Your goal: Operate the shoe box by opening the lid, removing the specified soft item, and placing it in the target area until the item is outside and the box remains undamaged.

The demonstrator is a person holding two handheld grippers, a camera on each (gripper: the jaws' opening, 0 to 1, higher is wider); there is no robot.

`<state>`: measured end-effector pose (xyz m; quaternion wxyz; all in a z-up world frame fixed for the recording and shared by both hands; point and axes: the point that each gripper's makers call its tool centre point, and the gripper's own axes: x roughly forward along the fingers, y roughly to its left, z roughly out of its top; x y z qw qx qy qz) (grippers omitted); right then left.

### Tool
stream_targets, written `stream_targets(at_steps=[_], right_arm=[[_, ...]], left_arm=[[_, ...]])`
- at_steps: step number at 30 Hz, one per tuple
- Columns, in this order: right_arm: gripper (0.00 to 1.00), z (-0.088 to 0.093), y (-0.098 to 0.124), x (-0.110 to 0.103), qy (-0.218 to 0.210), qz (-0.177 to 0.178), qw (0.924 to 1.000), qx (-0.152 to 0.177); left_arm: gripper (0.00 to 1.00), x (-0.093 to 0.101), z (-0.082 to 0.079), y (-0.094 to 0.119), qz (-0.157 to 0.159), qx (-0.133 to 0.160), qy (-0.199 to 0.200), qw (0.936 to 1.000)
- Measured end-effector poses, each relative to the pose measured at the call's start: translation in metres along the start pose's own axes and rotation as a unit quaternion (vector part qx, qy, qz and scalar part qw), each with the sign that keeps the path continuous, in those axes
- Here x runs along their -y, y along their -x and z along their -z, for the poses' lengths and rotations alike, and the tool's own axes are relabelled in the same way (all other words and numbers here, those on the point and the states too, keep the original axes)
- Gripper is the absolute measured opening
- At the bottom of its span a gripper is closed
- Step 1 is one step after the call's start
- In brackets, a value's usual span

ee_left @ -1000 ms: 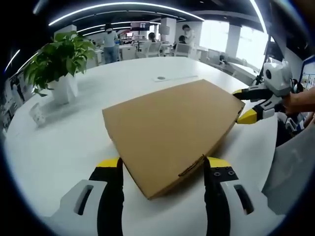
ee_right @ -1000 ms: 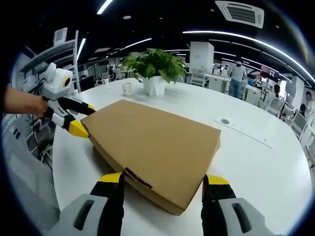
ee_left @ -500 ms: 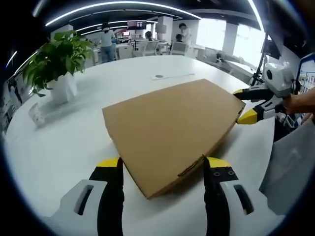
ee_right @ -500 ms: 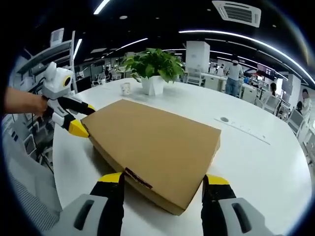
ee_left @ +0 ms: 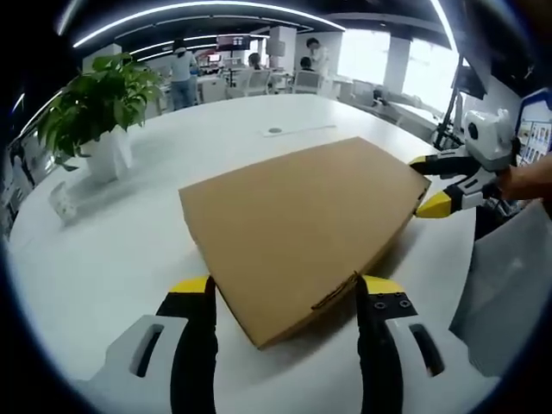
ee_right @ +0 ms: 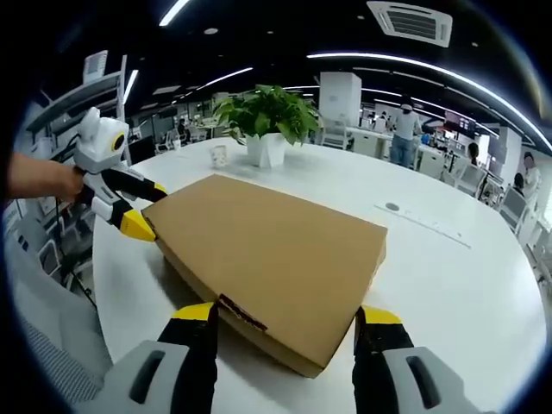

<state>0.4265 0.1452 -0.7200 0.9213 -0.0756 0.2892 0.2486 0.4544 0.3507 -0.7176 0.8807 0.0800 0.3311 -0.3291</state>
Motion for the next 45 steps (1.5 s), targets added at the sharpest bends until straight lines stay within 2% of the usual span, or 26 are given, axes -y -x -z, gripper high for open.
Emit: stream_targets(at_steps=[9, 28, 45], right_arm=[[0.61, 0.002, 0.003, -0.011, -0.005, 0.008, 0.9999, -0.001], [0.61, 0.005, 0.008, -0.031, -0.007, 0.010, 0.9999, -0.001], [0.61, 0.006, 0.009, -0.034, -0.003, 0.010, 0.9999, 0.000]], left_arm=[[0.65, -0.003, 0.005, 0.006, 0.007, -0.004, -0.005, 1.0000], [0.65, 0.005, 0.015, 0.026, 0.008, -0.007, -0.005, 0.9999], [0.66, 0.004, 0.017, 0.028, 0.009, -0.007, -0.007, 0.9999]])
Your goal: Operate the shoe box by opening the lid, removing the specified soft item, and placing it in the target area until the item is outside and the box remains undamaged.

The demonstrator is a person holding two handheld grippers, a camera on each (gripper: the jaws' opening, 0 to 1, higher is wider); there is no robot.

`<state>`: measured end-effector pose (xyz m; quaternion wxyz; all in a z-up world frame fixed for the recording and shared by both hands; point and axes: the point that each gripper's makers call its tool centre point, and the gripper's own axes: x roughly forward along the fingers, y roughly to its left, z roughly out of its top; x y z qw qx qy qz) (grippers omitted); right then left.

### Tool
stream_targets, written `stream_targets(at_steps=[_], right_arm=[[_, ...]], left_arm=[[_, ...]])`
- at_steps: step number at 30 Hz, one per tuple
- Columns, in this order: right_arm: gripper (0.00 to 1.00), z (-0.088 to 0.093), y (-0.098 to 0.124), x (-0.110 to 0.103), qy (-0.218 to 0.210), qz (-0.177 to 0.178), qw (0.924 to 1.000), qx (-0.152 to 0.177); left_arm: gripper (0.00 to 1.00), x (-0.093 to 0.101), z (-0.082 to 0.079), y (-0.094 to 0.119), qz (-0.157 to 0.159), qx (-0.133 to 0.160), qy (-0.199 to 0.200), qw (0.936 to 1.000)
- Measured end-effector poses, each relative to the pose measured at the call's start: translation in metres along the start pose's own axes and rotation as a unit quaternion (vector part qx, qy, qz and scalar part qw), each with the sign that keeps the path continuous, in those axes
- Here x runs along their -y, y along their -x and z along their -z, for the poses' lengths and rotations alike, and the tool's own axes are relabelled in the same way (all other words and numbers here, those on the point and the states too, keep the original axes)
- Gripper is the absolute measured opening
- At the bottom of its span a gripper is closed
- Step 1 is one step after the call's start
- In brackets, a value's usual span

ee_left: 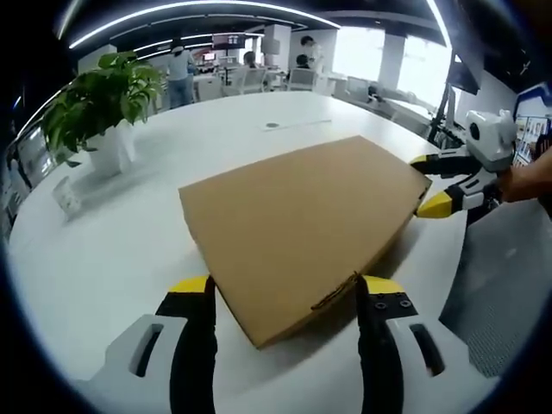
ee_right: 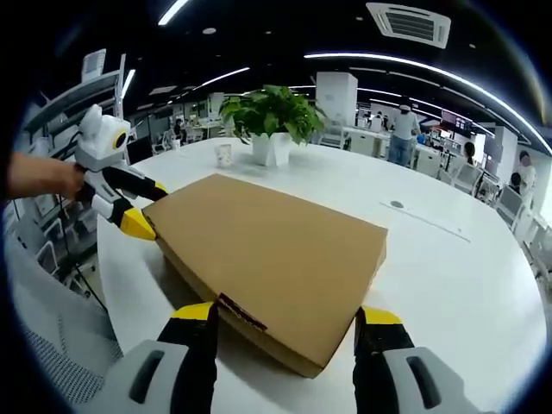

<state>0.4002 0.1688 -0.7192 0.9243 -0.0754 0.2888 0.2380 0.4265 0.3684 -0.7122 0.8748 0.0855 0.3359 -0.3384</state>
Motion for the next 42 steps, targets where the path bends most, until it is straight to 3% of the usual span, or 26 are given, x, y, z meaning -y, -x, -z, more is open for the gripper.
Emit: stream_targets(at_steps=[18, 30, 42], right_arm=[[0.61, -0.005, 0.004, 0.000, -0.002, -0.004, 1.0000, 0.004], [0.62, -0.015, 0.011, 0.000, -0.008, -0.005, 0.9999, 0.009], [0.62, -0.021, 0.016, -0.001, 0.002, -0.007, 1.0000, -0.006]], left_arm=[[0.67, -0.001, -0.002, 0.001, 0.004, -0.002, 0.005, 1.0000], [0.68, 0.001, -0.011, 0.009, 0.011, 0.014, 0.017, 0.9997], [0.69, 0.002, -0.017, 0.014, 0.009, 0.025, 0.021, 0.9994]])
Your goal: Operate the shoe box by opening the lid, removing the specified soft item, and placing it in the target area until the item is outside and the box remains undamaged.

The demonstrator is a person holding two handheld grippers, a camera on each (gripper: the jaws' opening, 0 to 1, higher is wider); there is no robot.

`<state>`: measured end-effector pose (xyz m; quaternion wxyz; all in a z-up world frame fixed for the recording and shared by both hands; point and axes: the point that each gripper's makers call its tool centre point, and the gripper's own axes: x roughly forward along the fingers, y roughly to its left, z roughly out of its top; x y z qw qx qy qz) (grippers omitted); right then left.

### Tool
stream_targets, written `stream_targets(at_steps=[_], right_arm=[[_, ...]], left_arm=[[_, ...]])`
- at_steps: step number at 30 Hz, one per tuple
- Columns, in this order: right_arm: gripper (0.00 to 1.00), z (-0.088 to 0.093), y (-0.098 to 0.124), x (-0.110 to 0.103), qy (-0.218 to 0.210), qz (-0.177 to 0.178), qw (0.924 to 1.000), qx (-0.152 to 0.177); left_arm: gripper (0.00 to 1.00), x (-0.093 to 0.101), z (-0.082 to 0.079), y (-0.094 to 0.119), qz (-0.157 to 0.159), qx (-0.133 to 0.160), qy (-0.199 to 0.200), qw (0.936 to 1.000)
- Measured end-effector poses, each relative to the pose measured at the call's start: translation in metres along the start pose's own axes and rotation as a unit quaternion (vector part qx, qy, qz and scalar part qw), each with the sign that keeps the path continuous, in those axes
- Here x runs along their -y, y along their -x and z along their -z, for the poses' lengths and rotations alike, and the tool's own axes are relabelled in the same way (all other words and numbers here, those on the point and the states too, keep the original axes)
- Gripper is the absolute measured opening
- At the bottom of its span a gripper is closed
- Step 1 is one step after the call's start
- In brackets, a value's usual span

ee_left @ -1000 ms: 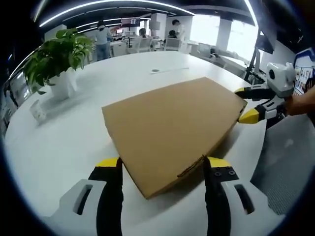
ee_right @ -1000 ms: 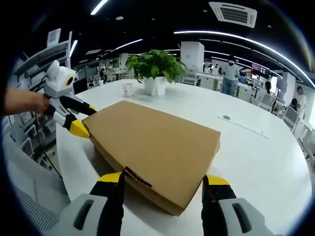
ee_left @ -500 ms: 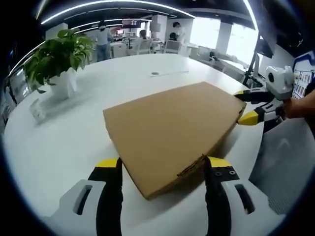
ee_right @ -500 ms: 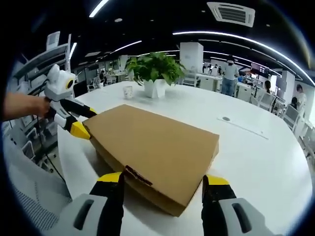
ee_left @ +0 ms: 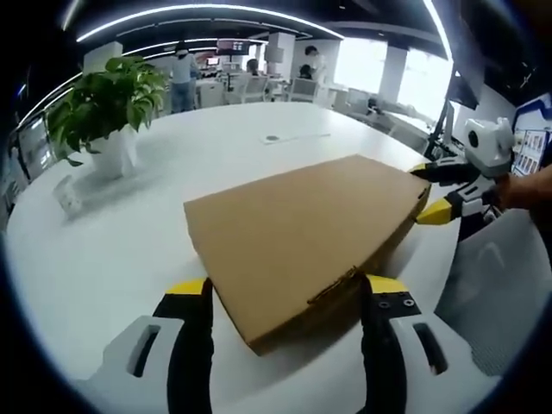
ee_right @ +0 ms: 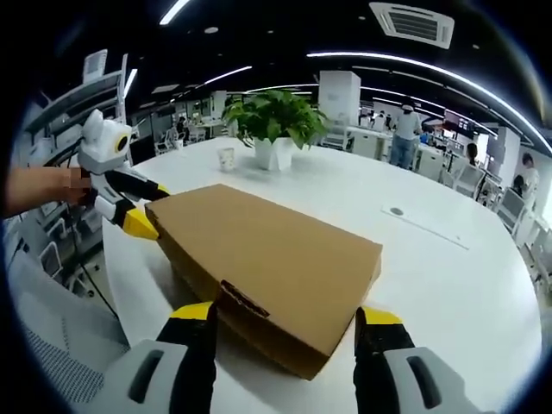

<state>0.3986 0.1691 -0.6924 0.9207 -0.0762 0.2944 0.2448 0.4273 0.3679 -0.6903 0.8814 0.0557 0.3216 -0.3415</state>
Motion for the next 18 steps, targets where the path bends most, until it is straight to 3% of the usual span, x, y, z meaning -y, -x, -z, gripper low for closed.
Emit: stream_targets(at_steps=[18], right_arm=[[0.62, -0.014, 0.008, 0.001, -0.009, -0.006, 0.9999, 0.006]], left_arm=[[0.71, 0.001, -0.013, 0.008, 0.006, 0.020, 0.016, 0.9997]])
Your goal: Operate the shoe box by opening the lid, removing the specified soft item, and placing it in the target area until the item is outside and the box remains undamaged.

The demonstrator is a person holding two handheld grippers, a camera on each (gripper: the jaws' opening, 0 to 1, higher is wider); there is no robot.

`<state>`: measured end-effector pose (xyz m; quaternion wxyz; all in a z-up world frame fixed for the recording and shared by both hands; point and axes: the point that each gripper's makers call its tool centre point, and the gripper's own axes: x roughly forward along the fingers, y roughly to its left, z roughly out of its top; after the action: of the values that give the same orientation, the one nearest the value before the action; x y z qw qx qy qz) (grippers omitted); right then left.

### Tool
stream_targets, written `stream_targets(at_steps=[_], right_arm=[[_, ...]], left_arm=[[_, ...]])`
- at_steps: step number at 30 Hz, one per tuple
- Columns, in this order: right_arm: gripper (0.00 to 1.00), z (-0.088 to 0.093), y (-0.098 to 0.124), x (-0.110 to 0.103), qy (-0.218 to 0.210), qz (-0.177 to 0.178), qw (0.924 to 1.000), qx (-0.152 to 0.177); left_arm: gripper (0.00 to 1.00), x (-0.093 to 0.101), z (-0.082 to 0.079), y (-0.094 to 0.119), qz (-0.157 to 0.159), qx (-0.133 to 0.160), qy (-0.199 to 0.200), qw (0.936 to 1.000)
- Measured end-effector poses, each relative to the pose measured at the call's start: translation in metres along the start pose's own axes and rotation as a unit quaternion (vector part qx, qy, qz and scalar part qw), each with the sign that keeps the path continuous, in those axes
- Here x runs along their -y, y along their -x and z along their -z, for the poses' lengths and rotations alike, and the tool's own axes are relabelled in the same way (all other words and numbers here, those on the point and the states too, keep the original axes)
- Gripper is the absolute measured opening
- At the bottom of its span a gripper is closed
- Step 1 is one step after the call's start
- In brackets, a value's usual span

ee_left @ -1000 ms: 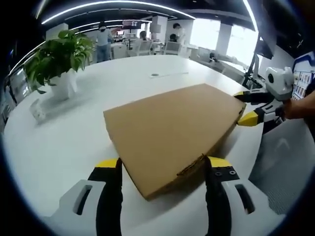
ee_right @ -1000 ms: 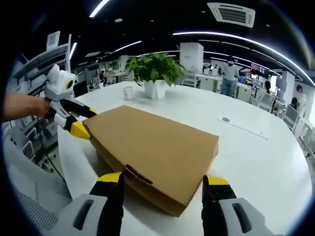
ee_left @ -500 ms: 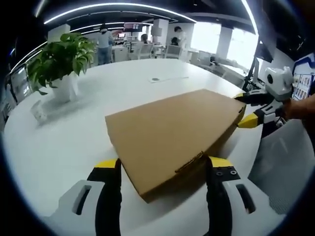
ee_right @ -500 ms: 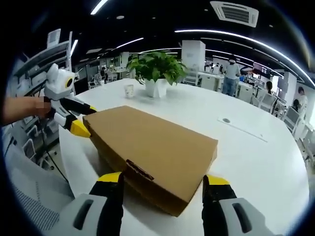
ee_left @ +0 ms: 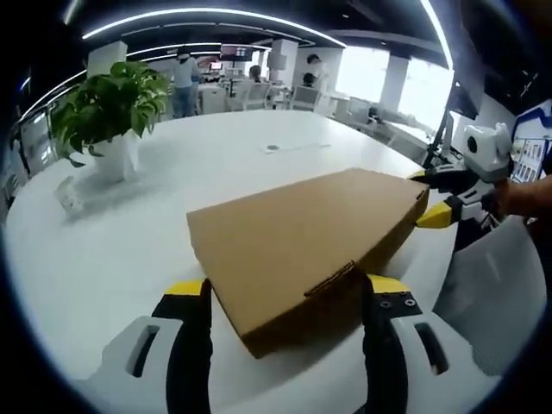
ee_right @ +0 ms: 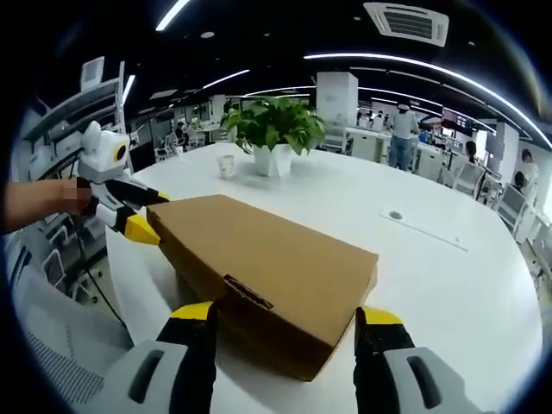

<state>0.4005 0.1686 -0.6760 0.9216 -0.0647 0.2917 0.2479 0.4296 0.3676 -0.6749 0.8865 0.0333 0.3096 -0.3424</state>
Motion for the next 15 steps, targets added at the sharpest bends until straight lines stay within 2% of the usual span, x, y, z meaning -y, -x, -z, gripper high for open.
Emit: stream_targets(at_steps=[5, 15], right_arm=[[0.62, -0.006, 0.003, 0.001, -0.003, -0.005, 1.0000, 0.003], [0.62, -0.013, 0.006, 0.000, -0.004, -0.015, 0.9999, 0.005]], left_arm=[[0.71, -0.001, -0.007, 0.003, 0.004, 0.015, 0.014, 0.9998], [0.72, 0.000, -0.012, 0.004, 0.004, 0.022, 0.008, 0.9997]])
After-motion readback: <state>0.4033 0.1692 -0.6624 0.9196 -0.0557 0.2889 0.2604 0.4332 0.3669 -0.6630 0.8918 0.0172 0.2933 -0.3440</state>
